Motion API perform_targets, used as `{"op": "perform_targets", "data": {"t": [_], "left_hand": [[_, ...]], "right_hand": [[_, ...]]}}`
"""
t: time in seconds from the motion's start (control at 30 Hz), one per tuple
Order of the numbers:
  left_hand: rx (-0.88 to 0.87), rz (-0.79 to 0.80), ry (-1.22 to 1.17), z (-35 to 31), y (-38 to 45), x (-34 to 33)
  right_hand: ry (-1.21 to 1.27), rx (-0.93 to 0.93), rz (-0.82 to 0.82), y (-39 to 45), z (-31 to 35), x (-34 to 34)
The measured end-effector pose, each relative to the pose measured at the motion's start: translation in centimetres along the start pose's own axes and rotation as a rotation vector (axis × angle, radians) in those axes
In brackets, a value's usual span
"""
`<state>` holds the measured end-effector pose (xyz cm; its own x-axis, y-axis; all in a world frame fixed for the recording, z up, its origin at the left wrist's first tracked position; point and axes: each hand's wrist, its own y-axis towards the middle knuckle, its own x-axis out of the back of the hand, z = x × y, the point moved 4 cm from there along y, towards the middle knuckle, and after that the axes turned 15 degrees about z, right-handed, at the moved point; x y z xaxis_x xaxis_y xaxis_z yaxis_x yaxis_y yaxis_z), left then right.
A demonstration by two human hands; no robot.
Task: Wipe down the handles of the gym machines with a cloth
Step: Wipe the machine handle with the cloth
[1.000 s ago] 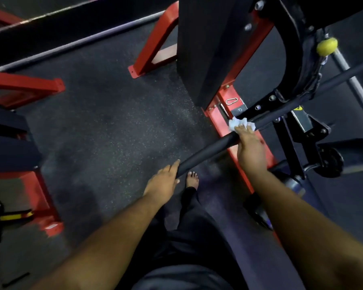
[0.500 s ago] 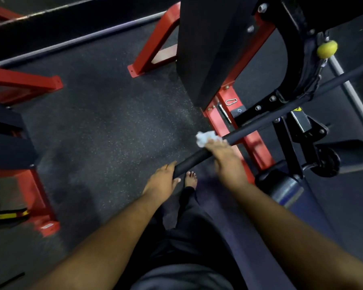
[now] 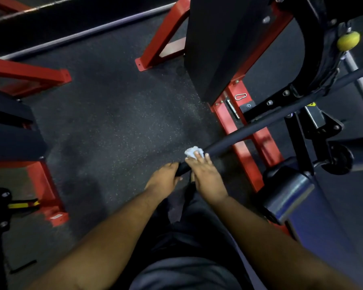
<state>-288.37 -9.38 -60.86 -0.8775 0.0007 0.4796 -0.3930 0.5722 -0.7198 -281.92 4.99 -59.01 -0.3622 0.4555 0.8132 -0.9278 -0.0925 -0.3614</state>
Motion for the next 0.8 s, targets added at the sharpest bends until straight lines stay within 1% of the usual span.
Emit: {"op": "perform_targets", "data": {"t": [0.07,0.1,0.13,0.2,0.27,0.3,0.33,0.4,0.47,0.6,0.7,0.73,0.8], "left_hand": [[-0.008,-0.003,-0.016,0.1,0.0,0.0],[-0.013,-0.009,-0.028,0.1,-0.1,0.0],[-0.017,-0.011,-0.025,0.1,-0.2,0.0],[-0.031,-0.014,0.010,0.1,-0.3,-0.1],[-0.064,-0.025,0.021,0.1,-0.5,0.0],[-0.076,-0.027,0.018,0.0,-0.5,0.1],[-0.077,-0.027,0.013,0.0,-0.5,0.2],[-0.062,-0.030,-0.019,0.0,-0.6,0.3],[-0.050,-0.034,-0.061,0.1,-0.6,0.4],[-0.051,-0.036,-0.033,0.1,-0.6,0.3],[-0.052,-0.041,-0.054,0.2,-0.5,0.1],[-0.055,-0.046,-0.070,0.2,-0.4,0.1],[-0.056,-0.052,-0.073,0.4,-0.3,-0.1]], "right_hand": [[0.012,0.044,0.125,-0.5,1.3,-1.0],[0.021,0.073,0.153,-0.9,1.6,-0.8],[0.028,0.106,0.147,-1.2,1.5,-0.1],[0.058,0.093,0.039,-1.6,0.3,2.8],[0.095,-0.027,-0.121,-1.3,-2.8,6.6],[0.083,-0.091,-0.162,-1.0,-4.7,7.9],[0.046,-0.129,-0.157,-0.8,-6.1,8.8],[-0.083,-0.091,-0.063,-0.5,-6.9,8.1],[-0.166,-0.016,-0.026,-0.4,-6.0,6.1],[-0.134,0.097,0.034,-0.1,-1.1,2.0],[-0.104,0.157,0.171,-0.8,1.3,-1.0],[-0.099,0.173,0.206,-1.2,1.7,-1.1],[-0.094,0.226,0.178,-1.7,1.0,0.4]]}}
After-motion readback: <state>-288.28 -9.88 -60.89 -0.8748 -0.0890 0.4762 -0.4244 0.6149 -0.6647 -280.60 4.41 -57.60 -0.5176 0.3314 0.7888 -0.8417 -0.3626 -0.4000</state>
